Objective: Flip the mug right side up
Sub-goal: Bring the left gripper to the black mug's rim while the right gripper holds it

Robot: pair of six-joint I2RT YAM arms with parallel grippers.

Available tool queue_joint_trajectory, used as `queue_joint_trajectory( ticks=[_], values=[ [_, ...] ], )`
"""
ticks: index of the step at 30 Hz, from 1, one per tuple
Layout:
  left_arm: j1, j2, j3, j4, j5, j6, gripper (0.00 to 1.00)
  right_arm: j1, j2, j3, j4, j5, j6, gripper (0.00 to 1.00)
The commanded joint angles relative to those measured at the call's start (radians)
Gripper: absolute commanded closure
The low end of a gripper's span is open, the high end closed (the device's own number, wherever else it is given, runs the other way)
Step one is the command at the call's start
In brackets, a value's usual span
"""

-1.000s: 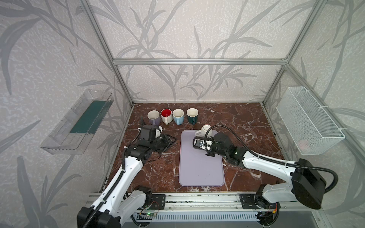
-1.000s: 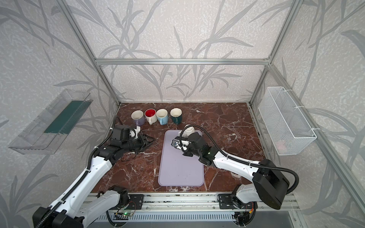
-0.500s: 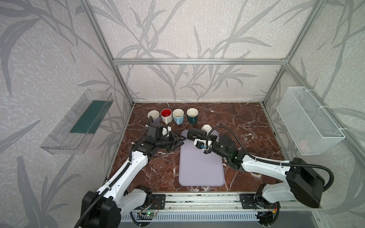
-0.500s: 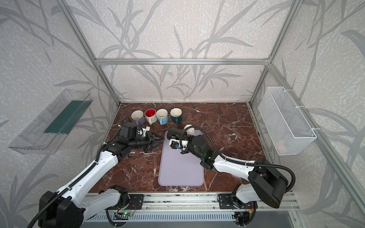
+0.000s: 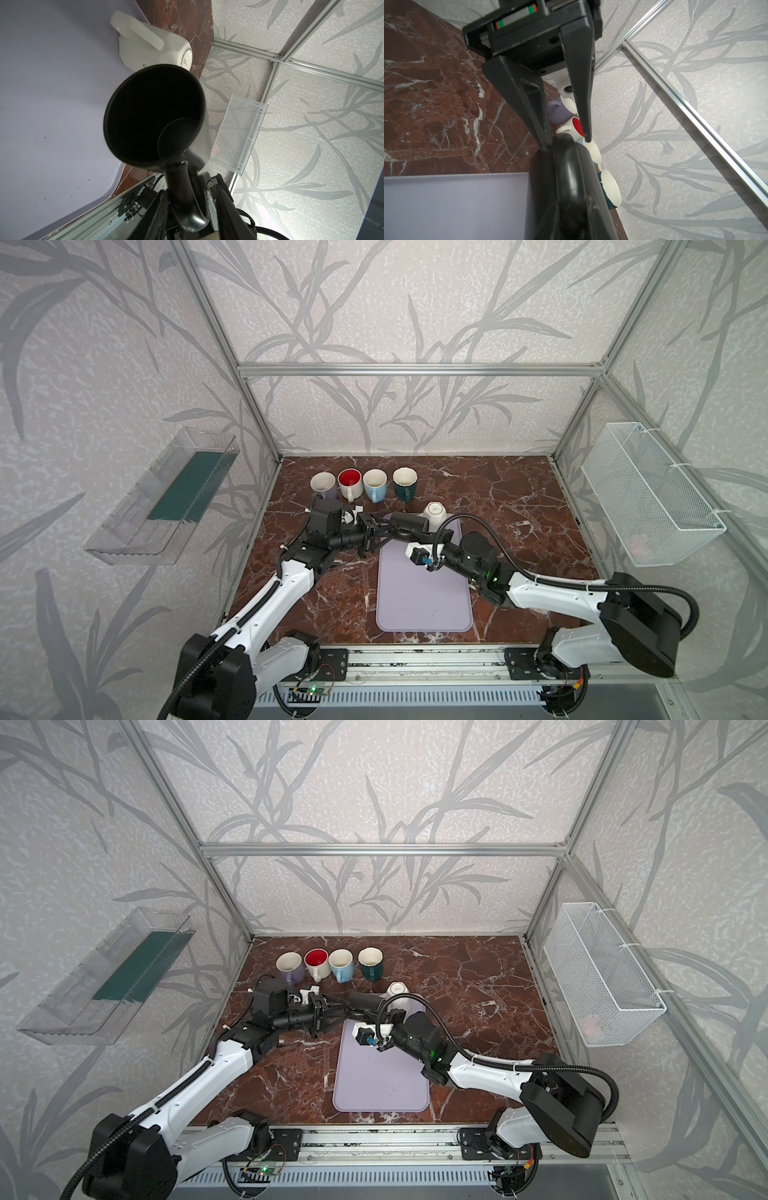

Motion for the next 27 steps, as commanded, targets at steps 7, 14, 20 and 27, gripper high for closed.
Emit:
queue_joint_trajectory(
  ticks=[7, 14, 20, 27],
  values=[
    [-0.005, -0.008, -0.04, 0.136, 0.049, -0.137, 0.57, 0.027, -0.021, 0.01, 0.193, 0.008, -0.047, 1.0],
    [-0.005, -0.005, -0.054, 0.192, 0.056, -0.176, 0.59, 0.039, -0.022, 0.005, 0.218, 0.012, -0.055, 1.0],
    [-0.005, -0.002, -0.088, 0.286, 0.056, -0.235, 0.7, 0.045, -0.022, -0.005, 0.24, 0.014, -0.068, 1.0],
    [-0.005, -0.002, -0.097, 0.311, 0.064, -0.247, 0.76, 0.056, -0.023, -0.008, 0.244, 0.011, -0.08, 1.0]
  ],
)
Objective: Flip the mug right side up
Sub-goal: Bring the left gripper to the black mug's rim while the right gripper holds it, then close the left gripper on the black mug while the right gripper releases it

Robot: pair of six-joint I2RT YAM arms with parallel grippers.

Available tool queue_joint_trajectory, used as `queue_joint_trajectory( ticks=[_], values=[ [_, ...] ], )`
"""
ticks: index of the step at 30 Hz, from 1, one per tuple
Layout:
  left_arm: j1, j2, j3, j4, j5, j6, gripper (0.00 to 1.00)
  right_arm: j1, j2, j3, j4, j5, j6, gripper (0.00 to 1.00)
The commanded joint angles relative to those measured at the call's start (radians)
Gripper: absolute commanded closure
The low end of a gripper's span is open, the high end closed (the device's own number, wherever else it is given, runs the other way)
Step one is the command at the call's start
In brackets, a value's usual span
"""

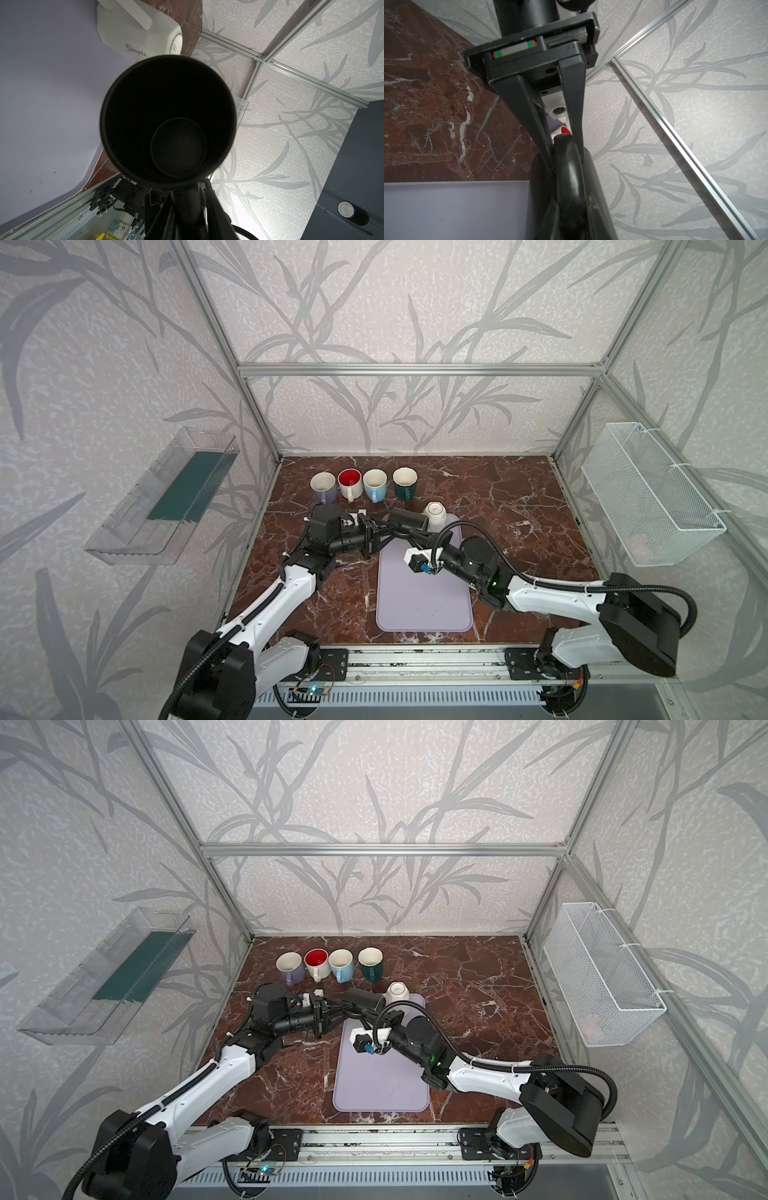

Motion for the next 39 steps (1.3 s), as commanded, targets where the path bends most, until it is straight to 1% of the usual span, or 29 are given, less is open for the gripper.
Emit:
queue_joint_trajectory(
  ticks=[1, 4, 6, 7, 8, 16, 20, 22, 25, 26, 28, 30, 33, 35, 38, 39],
  values=[
    [-0.002, -0.003, -0.007, 0.081, 0.021, -0.034, 0.77, 0.02, -0.021, 0.016, 0.151, -0.025, -0.002, 1.0],
    [-0.002, -0.005, -0.001, 0.075, 0.028, -0.026, 0.87, 0.022, -0.017, 0.02, 0.143, -0.023, -0.006, 1.0],
    [-0.002, -0.008, 0.005, 0.066, 0.032, -0.017, 0.96, 0.022, -0.017, 0.026, 0.128, -0.023, -0.005, 1.0],
    [-0.002, -0.008, 0.009, 0.059, 0.032, -0.011, 0.99, 0.022, -0.016, 0.029, 0.119, -0.021, -0.004, 1.0],
    [-0.002, -0.01, 0.01, 0.057, 0.032, -0.007, 1.0, 0.022, -0.016, 0.031, 0.112, -0.022, -0.005, 1.0],
    [-0.002, -0.023, 0.018, 0.017, 0.045, 0.036, 1.0, 0.022, -0.013, 0.047, 0.079, -0.013, -0.001, 1.0],
    [-0.002, -0.021, 0.032, 0.009, 0.07, 0.044, 1.0, 0.021, -0.018, 0.066, 0.043, -0.005, 0.02, 1.0],
    [-0.002, -0.026, 0.032, 0.008, 0.067, 0.04, 0.95, 0.022, -0.019, 0.062, 0.052, -0.012, 0.021, 1.0],
    [-0.002, -0.025, 0.024, 0.028, 0.068, 0.026, 0.92, 0.021, -0.018, 0.059, 0.06, -0.024, 0.014, 1.0],
    [-0.002, -0.024, 0.02, 0.049, 0.068, 0.016, 0.92, 0.022, -0.018, 0.059, 0.058, -0.027, 0.011, 1.0],
    [-0.002, -0.022, 0.017, 0.082, 0.07, 0.005, 0.99, 0.022, -0.018, 0.061, 0.055, -0.025, 0.015, 1.0],
    [-0.002, -0.024, 0.024, 0.084, 0.068, 0.011, 1.0, 0.022, -0.016, 0.069, 0.036, -0.018, 0.013, 1.0],
    [-0.002, -0.038, 0.047, 0.029, 0.061, 0.059, 1.0, 0.022, -0.012, 0.081, 0.016, -0.002, 0.016, 1.0],
    [-0.003, -0.05, 0.076, -0.061, 0.053, 0.122, 1.0, 0.022, -0.016, 0.082, 0.014, 0.009, 0.027, 1.0],
    [-0.002, -0.063, 0.134, -0.211, 0.039, 0.243, 1.0, 0.022, -0.028, 0.089, -0.015, 0.006, 0.055, 0.95],
    [-0.002, -0.063, 0.142, -0.22, 0.036, 0.258, 1.0, 0.022, -0.03, 0.096, -0.04, 0.002, 0.066, 0.94]
  ],
)
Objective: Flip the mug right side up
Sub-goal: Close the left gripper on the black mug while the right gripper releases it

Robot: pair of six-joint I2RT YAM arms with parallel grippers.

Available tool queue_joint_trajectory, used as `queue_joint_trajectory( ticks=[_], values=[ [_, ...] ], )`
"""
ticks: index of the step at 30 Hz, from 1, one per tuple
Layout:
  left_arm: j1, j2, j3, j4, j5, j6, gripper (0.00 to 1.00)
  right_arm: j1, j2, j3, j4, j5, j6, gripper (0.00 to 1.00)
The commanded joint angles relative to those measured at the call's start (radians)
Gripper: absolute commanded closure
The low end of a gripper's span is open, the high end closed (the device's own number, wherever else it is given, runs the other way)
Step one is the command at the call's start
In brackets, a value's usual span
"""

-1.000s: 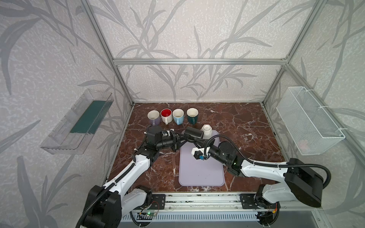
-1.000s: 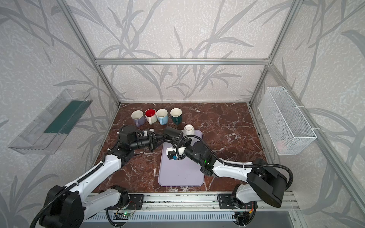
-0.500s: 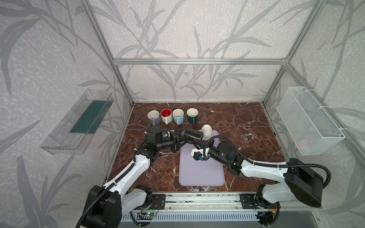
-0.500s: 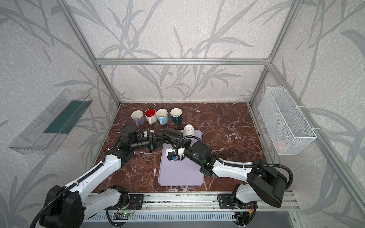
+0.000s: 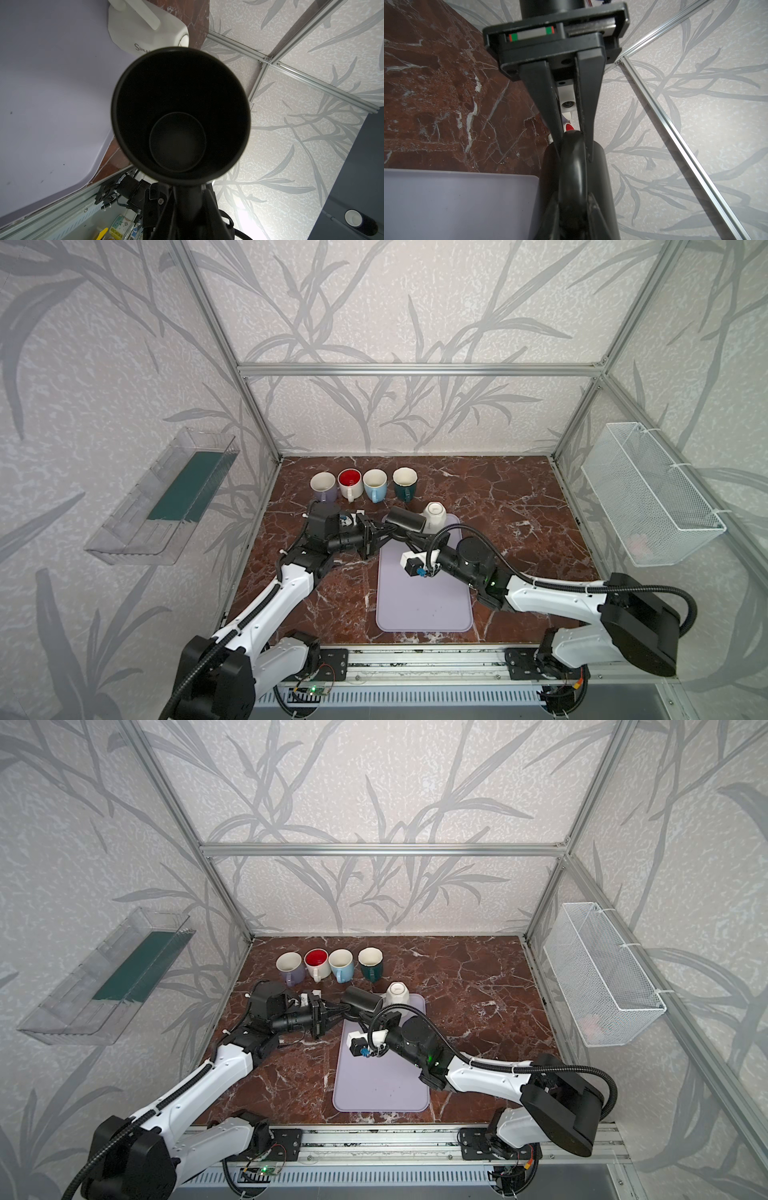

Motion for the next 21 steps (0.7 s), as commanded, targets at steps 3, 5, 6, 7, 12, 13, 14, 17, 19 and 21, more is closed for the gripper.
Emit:
queue_joint_trajectory(
  ticks=[3, 5, 6, 7, 12, 13, 14, 17, 19, 21],
  values=[
    [-0.007, -0.04, 0.064, -0.024, 0.029, 0.152, 1.0, 0.005, -0.034, 0.068, 0.012, -0.011, 0.136, 0.89],
    [-0.006, -0.039, 0.059, -0.026, 0.021, 0.157, 1.0, 0.005, -0.039, 0.053, 0.022, -0.017, 0.157, 0.81],
    [-0.006, -0.037, 0.057, -0.025, 0.016, 0.159, 1.0, 0.004, -0.042, 0.045, 0.03, -0.019, 0.169, 0.78],
    [-0.006, -0.034, 0.056, -0.021, 0.014, 0.164, 1.0, 0.004, -0.044, 0.037, 0.036, -0.02, 0.174, 0.76],
    [-0.006, -0.022, 0.089, -0.094, -0.011, 0.259, 1.0, 0.004, -0.08, 0.003, 0.035, 0.006, 0.21, 0.7],
    [-0.006, -0.018, 0.098, -0.116, -0.016, 0.278, 1.0, 0.004, -0.088, 0.004, 0.019, 0.01, 0.215, 0.7],
    [-0.006, -0.015, 0.105, -0.137, -0.023, 0.301, 1.0, 0.005, -0.098, 0.004, -0.001, 0.018, 0.223, 0.7],
    [-0.006, -0.007, 0.106, -0.156, -0.038, 0.33, 1.0, 0.005, -0.123, 0.008, -0.038, 0.046, 0.239, 0.7],
    [-0.006, -0.002, 0.107, -0.174, -0.053, 0.359, 1.0, 0.005, -0.138, -0.003, -0.038, 0.052, 0.244, 0.7],
    [-0.006, 0.007, 0.103, -0.176, -0.066, 0.377, 1.0, 0.005, -0.152, -0.013, -0.074, 0.052, 0.25, 0.69]
  ],
)
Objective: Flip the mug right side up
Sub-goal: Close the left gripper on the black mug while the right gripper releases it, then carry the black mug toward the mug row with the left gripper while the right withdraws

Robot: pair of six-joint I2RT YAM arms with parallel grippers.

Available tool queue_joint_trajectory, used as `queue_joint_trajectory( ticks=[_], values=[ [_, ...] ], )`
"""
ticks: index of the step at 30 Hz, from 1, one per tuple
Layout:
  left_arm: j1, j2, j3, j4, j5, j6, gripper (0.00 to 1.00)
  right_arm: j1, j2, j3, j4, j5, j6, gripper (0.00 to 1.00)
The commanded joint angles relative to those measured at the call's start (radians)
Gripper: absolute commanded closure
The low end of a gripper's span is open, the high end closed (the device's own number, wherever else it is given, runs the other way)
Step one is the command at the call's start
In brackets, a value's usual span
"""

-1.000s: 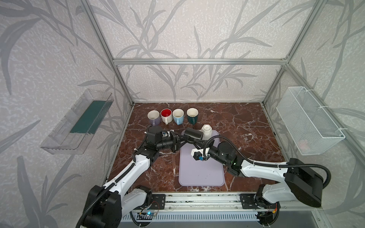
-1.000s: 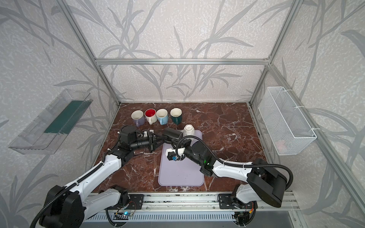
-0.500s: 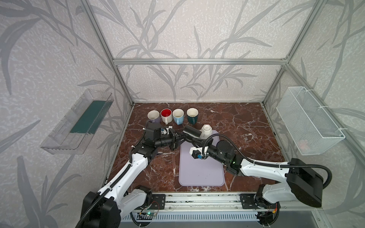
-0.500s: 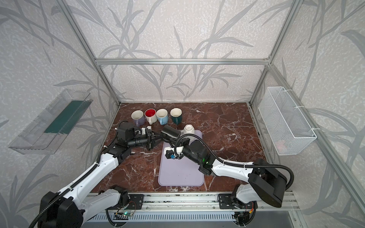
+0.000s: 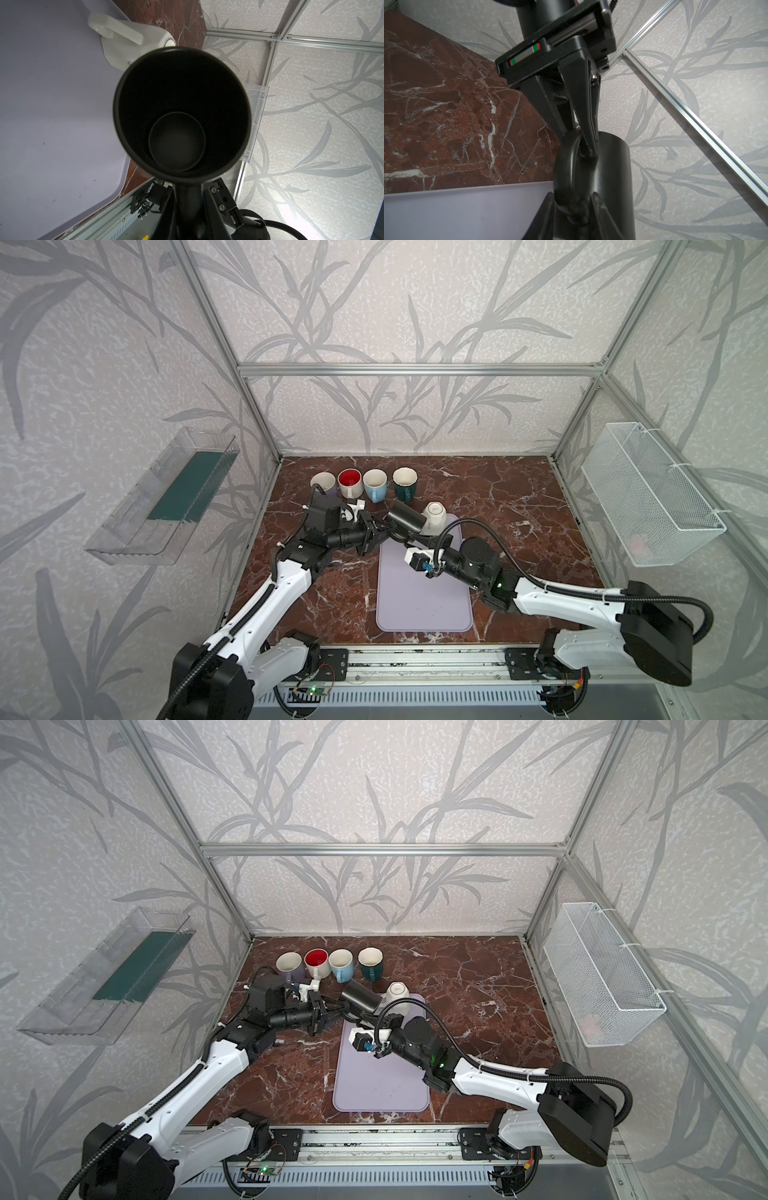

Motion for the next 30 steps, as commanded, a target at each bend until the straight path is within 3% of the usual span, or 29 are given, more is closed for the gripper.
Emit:
queue_joint_trajectory(
  ticks=[1, 8, 16, 30],
  values=[
    [0.0, 0.014, 0.024, -0.025, -0.026, 0.087, 1.0, -0.003, -0.062, -0.011, 0.02, 0.046, 0.043, 0.69],
    [0.0, 0.036, 0.078, -0.173, -0.106, 0.25, 1.0, -0.003, -0.12, -0.035, -0.006, 0.096, 0.065, 0.69],
    [-0.015, 0.077, 0.164, -0.375, -0.282, 0.491, 1.0, -0.005, -0.156, -0.045, -0.024, 0.157, 0.077, 0.69],
    [-0.105, 0.199, 0.261, -0.423, -0.623, 0.732, 1.0, -0.006, -0.217, -0.057, -0.04, 0.281, 0.082, 0.69]
  ],
)
